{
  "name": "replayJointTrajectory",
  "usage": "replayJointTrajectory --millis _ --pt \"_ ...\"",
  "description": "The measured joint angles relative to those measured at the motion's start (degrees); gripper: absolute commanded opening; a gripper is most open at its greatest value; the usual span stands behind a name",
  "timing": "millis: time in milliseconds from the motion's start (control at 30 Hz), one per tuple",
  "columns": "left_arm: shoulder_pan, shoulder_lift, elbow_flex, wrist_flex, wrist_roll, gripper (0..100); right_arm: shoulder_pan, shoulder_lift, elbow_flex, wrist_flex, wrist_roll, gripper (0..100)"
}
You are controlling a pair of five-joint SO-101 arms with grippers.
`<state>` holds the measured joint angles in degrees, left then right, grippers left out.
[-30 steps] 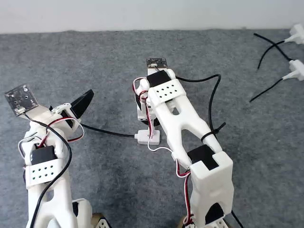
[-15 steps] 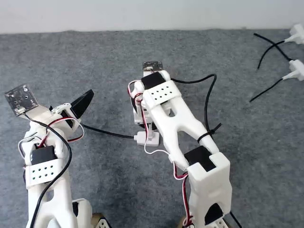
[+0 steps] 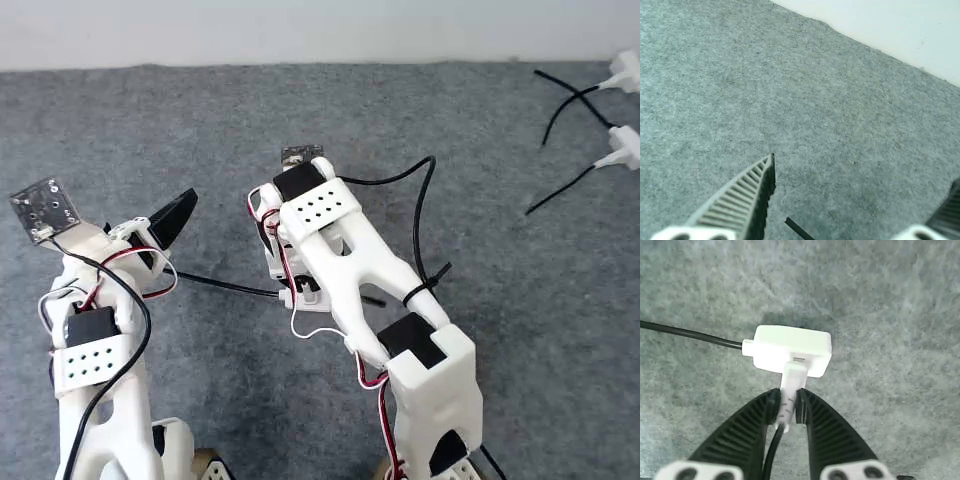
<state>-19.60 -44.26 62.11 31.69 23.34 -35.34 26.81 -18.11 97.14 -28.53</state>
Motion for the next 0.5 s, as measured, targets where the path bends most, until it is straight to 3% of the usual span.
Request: replayJointTrajectory --millis 500 --pt "0.0 0.0 0.0 0.0 0.0 50 0.0 -0.2 4.0 -3.6 0.0 0.8"
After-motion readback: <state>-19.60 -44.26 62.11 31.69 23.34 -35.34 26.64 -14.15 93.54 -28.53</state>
